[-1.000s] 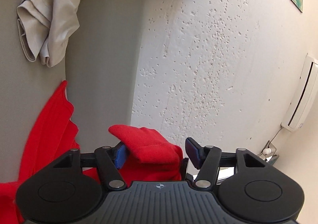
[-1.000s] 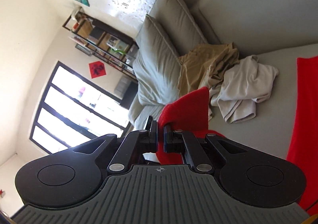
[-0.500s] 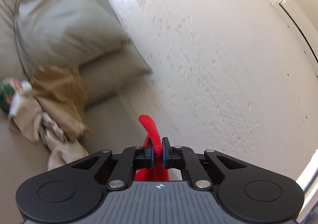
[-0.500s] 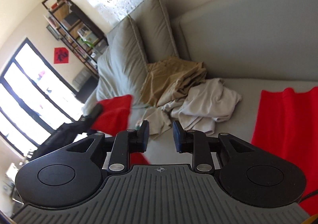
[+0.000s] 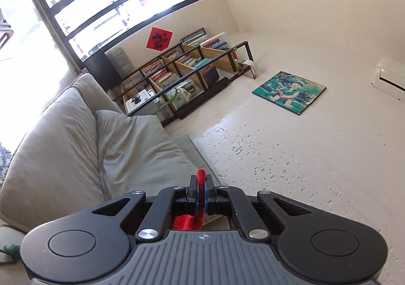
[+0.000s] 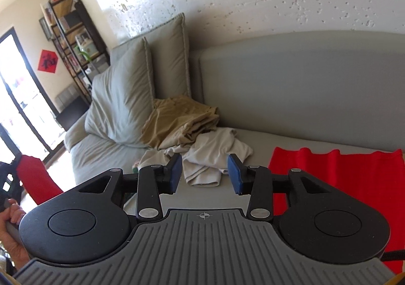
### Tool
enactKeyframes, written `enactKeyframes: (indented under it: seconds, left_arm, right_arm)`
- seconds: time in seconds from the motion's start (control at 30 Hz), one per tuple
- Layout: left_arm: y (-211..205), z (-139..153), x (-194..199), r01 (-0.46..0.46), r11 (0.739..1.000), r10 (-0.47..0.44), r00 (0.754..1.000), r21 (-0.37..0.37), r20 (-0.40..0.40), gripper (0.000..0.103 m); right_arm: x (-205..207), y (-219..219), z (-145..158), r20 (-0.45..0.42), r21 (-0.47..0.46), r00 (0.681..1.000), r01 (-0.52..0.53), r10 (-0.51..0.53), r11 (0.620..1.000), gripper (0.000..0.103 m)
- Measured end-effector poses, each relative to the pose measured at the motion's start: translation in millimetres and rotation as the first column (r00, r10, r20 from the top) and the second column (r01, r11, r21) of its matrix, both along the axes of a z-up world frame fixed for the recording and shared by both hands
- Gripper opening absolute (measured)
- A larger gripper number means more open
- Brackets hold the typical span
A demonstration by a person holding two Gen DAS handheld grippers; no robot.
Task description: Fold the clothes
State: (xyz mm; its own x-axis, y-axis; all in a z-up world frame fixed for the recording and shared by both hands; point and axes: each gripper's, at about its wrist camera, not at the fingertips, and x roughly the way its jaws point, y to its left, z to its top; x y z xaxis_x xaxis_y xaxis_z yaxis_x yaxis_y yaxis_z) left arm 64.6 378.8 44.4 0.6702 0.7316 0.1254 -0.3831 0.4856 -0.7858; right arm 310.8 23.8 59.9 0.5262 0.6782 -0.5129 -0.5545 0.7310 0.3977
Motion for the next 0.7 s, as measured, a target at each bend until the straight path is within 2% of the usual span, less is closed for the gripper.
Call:
enactKeyframes:
  seconds: [0.1,0.17,0.2,0.23,0.27,0.3,0.37,0.43,0.5,0.57,0.6,0.67,0.7]
  left_arm:
    - [14,-15,23,0.018,1.0,-0.02,0.996,-0.017,-0.084,0.001]
    - [32,-38,55,0.019,0.998,-0.034,0.964,-0.061,-0.264,0.004]
    - [43,-54,71,0.013,0.993,-0.056,0.927,-0.116,-0.37,0.01]
    - [53,-76,85,-0.019,0.984,-0.066,0.885,-0.177,-0.46,0.031]
    - [60,-95,93,-0.062,0.97,-0.074,0.844,-0.235,-0.531,0.045]
    - [66,-109,94,-0.105,0.952,-0.085,0.81,-0.286,-0.58,0.045]
    - [78,-134,94,-0.193,0.907,-0.112,0.747,-0.375,-0.655,0.045]
    - [84,-138,75,-0.248,0.87,-0.094,0.764,-0.425,-0.638,0.047]
    - [80,-131,55,-0.283,0.863,-0.051,0.775,-0.418,-0.63,0.052]
    - [73,-116,35,-0.27,0.867,-0.061,0.775,-0.418,-0.629,0.054]
    - [68,-109,26,-0.246,0.872,-0.083,0.777,-0.423,-0.623,0.054]
    - [46,-99,12,-0.089,0.882,-0.226,0.784,-0.464,-0.579,0.059]
    - [35,-94,4,-0.009,0.877,-0.296,0.778,-0.481,-0.554,0.061]
  right_arm:
    - [0,3,-10,-0.036,-0.013,0.999,-0.007,0.006,1.0,0.043]
    - [-1,5,-17,-0.063,-0.024,0.998,-0.014,0.012,1.0,0.043]
    - [-1,6,-20,-0.076,-0.029,0.997,-0.018,0.015,0.999,0.043]
    - [-2,7,-24,-0.09,-0.035,0.996,-0.021,0.018,0.999,0.043]
    - [-2,7,-27,-0.104,-0.039,0.994,-0.025,0.021,0.999,0.047]
    - [-5,6,-30,-0.124,-0.036,0.992,-0.027,0.023,0.999,0.053]
    - [-14,1,-33,-0.158,-0.022,0.987,-0.035,0.032,0.999,0.054]
    - [-27,-10,-35,-0.177,-0.023,0.984,-0.036,0.032,0.999,0.054]
    - [-46,-22,-32,-0.177,-0.032,0.984,-0.031,0.025,0.999,0.054]
    - [-66,-34,-27,-0.168,-0.042,0.986,-0.025,0.018,0.999,0.054]
    - [-77,-42,-21,-0.154,-0.039,0.988,-0.027,0.021,0.999,0.054]
    - [-107,-58,-6,-0.106,-0.022,0.994,-0.034,0.031,0.999,0.055]
    - [-124,-68,1,-0.077,-0.007,0.996,-0.04,0.04,0.999,0.059]
